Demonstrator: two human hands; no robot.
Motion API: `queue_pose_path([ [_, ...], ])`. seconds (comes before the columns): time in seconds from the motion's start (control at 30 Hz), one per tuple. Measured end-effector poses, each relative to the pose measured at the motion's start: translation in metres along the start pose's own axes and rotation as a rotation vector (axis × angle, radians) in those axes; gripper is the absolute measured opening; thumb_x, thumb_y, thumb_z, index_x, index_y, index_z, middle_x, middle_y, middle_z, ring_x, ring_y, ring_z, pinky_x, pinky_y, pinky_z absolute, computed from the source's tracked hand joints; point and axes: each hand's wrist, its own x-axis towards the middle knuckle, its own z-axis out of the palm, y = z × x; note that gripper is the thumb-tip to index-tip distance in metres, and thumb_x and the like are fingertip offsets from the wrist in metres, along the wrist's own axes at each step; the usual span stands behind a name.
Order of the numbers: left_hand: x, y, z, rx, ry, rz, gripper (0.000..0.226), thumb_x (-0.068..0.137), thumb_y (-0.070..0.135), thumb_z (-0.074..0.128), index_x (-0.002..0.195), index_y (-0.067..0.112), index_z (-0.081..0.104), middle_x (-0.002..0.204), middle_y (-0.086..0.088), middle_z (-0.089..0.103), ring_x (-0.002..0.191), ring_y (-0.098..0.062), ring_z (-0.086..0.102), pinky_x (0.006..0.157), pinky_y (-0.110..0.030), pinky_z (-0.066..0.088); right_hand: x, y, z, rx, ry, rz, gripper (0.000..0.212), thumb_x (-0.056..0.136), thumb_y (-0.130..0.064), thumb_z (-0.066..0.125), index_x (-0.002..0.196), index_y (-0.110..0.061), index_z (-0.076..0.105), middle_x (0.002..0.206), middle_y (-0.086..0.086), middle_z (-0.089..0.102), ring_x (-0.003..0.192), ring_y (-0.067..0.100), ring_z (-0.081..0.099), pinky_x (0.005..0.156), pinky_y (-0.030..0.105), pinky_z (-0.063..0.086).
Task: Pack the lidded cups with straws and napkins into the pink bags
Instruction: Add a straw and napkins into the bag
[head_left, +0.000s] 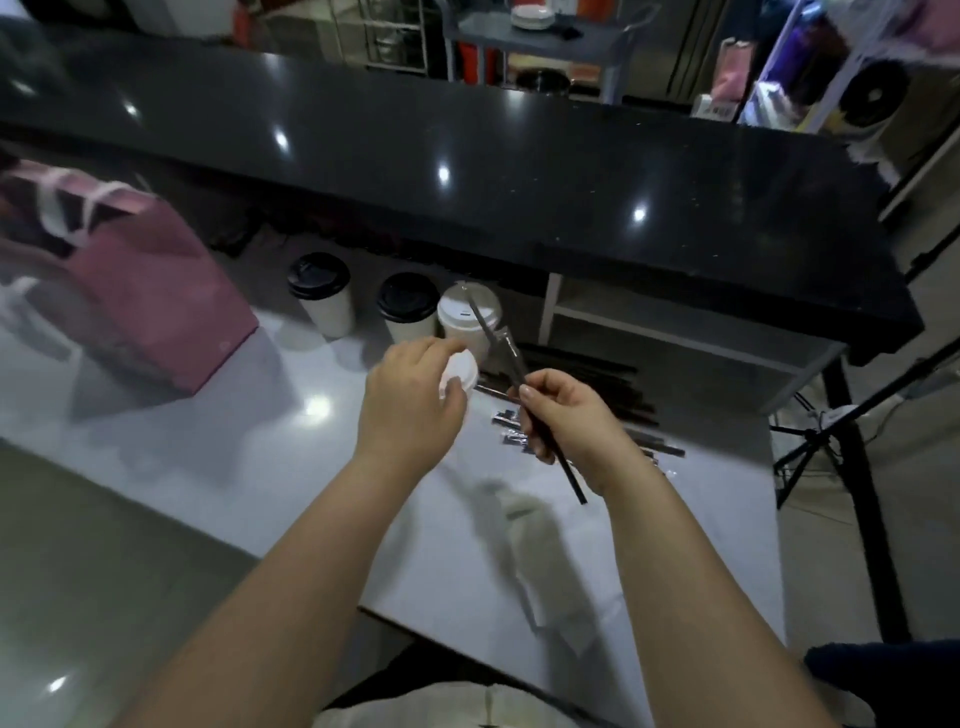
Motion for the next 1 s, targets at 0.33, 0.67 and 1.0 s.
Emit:
queue_pose_path([
  [0.33,-0.087,-0.090,-0.083,0.076,0.120,-0.250,0.036,0.085,0.006,0.063,0.120,0.014,0.065,0.118,-0.004,0.066,0.109,-0.029,0.057,0.091,-0.044,0.045,-0.011,0.014,0.138,0.028,-0.231,-0.011,0.025,0.098,-0.024,0.056,0.081,-0.006,0.055,0.055,0.011,0.059,0.040,0.023,0.055,0.039,0.024,0.042],
  [0.67,-0.150,-0.214,-0.182,0.085,0.132,-0.316,0.037,0.085,0.007,0.061,0.121,0.014,0.065,0.116,-0.003,0.066,0.109,-0.027,0.055,0.089,-0.043,0.047,-0.019,0.041,0.306,-0.020,-0.266,-0.016,0.014,0.096,-0.003,0.054,0.106,0.004,0.061,0.073,0.012,0.069,0.055,0.022,0.061,0.047,0.026,0.046],
  [1.0,-0.181,-0.347,-0.256,0.233,0.031,-0.304,0.037,0.081,0.012,0.063,0.119,0.014,0.065,0.113,-0.004,0.066,0.109,-0.029,0.057,0.087,-0.040,0.040,-0.015,0.051,0.470,-0.162,-0.298,0.043,0.017,0.101,-0.021,0.050,0.104,-0.009,0.062,0.058,-0.004,0.048,0.045,0.010,0.037,0.044,0.023,0.030],
])
